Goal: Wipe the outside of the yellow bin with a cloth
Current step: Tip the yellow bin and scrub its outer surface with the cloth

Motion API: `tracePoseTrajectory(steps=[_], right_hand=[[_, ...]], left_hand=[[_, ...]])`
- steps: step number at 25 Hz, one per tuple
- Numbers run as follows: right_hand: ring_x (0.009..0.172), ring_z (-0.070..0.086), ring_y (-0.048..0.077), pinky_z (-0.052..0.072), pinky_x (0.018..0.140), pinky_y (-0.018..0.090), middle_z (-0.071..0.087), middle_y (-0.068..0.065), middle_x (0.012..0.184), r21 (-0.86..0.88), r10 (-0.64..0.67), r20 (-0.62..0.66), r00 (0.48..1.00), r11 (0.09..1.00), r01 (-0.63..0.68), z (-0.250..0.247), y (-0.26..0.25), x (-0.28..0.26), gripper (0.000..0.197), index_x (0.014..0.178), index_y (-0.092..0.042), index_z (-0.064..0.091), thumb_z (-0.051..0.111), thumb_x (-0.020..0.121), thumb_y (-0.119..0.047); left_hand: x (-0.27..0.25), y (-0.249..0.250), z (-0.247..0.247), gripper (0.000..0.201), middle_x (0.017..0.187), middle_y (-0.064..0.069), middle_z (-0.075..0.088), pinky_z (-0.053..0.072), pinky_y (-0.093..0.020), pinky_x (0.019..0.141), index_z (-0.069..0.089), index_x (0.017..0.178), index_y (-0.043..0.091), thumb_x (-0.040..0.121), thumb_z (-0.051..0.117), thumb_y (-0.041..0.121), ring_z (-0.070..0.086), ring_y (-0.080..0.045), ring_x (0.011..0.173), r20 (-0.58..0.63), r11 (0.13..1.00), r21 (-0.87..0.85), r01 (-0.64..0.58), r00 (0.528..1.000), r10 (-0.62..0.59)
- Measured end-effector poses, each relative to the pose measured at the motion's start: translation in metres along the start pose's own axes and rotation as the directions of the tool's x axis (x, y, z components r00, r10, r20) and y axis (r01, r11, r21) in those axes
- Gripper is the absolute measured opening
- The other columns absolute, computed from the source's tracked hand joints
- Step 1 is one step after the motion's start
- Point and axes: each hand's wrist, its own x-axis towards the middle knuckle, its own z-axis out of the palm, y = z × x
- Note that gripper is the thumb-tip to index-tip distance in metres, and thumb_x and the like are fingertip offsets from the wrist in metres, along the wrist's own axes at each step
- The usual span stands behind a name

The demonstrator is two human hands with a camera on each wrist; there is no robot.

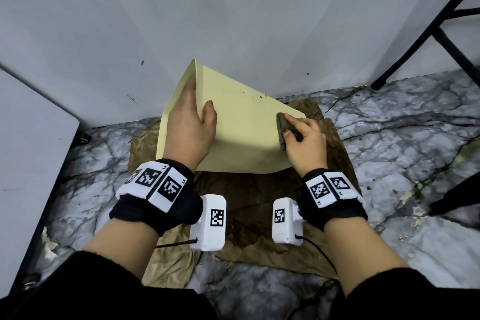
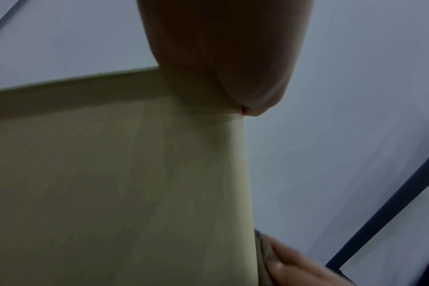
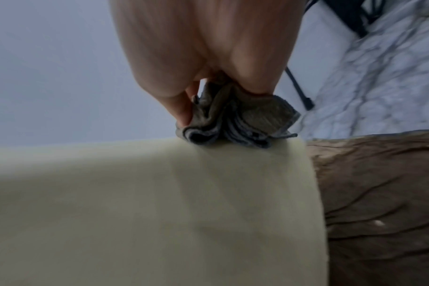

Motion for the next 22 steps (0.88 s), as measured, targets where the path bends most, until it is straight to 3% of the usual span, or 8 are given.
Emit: tracePoseTrajectory(steps=[3,6,9,15,18,20,22], right_hand=[[0.107,0.042,0.029,0.025,0.089,0.018,0.055,0.004,0.116,0.017,-0.164,0.035,0.986,0.986,0.163,0.021,-0.037,-0.015,0.036,0.117,-0.025,0.060,0.052,0.085,-0.010],[0.102,0.041,0.027,0.023,0.083,0.015,0.057,0.003,0.115,0.028,-0.331,0.068,0.941,0.944,0.330,0.038,-0.069,-0.027,0.037,0.117,-0.027,0.059,0.052,0.084,-0.012],[0.103,0.043,0.028,0.023,0.081,0.007,0.058,0.001,0.114,0.038,-0.371,0.082,0.925,0.929,0.369,0.039,-0.073,-0.027,0.037,0.118,-0.028,0.058,0.050,0.084,-0.014],[0.109,0.044,0.028,0.026,0.091,0.016,0.057,0.002,0.115,0.031,-0.180,0.066,0.981,0.983,0.178,0.016,-0.035,-0.009,0.035,0.115,-0.028,0.060,0.052,0.086,-0.012],[0.113,0.047,0.031,0.035,0.104,0.032,0.055,0.001,0.111,0.045,-0.066,0.027,0.997,0.997,0.065,0.006,-0.008,0.003,0.033,0.114,-0.025,0.062,0.053,0.085,-0.011],[0.114,0.047,0.031,0.037,0.106,0.041,0.051,-0.003,0.108,0.056,0.026,0.010,1.000,0.998,-0.027,-0.001,0.007,0.009,0.033,0.114,-0.024,0.062,0.053,0.085,-0.012],[0.116,0.047,0.030,0.037,0.106,0.038,0.053,0.001,0.114,0.043,0.104,-0.006,0.995,0.994,-0.104,-0.009,0.019,0.012,0.033,0.115,-0.023,0.061,0.053,0.086,-0.012]], left_hand=[[0.002,-0.001,0.001,0.051,0.134,-0.014,0.051,0.035,-0.025,0.091,0.029,0.138,0.008,0.090,0.045,0.014,0.050,-0.029,0.118,-0.006,1.000,0.013,-0.002,1.000,0.002],[0.003,-0.001,0.002,0.051,0.137,-0.014,0.049,0.034,-0.025,0.093,0.029,0.138,0.007,0.090,0.045,0.013,0.048,-0.029,0.122,-0.012,1.000,0.016,-0.008,1.000,0.008],[0.002,0.000,0.001,0.050,0.134,-0.012,0.052,0.035,-0.020,0.088,0.031,0.137,0.009,0.089,0.045,0.011,0.050,-0.027,0.118,-0.014,1.000,-0.007,-0.017,1.000,0.017],[0.001,-0.001,0.000,0.051,0.134,-0.010,0.052,0.033,-0.017,0.085,0.030,0.139,0.011,0.090,0.044,0.013,0.050,-0.025,0.117,0.011,1.000,-0.018,-0.006,1.000,0.006],[0.001,-0.001,-0.001,0.051,0.134,-0.008,0.051,0.033,-0.016,0.085,0.029,0.139,0.013,0.090,0.044,0.014,0.050,-0.023,0.118,0.017,1.000,-0.025,0.007,1.000,-0.006],[0.000,0.001,-0.003,0.051,0.134,-0.007,0.052,0.032,-0.013,0.082,0.029,0.139,0.013,0.090,0.045,0.013,0.050,-0.021,0.117,0.030,0.999,-0.037,0.006,1.000,-0.005],[-0.001,0.003,-0.005,0.050,0.131,-0.004,0.052,0.032,-0.012,0.079,0.029,0.137,0.013,0.090,0.045,0.012,0.050,-0.018,0.112,0.052,0.998,-0.058,-0.003,0.999,0.006]])
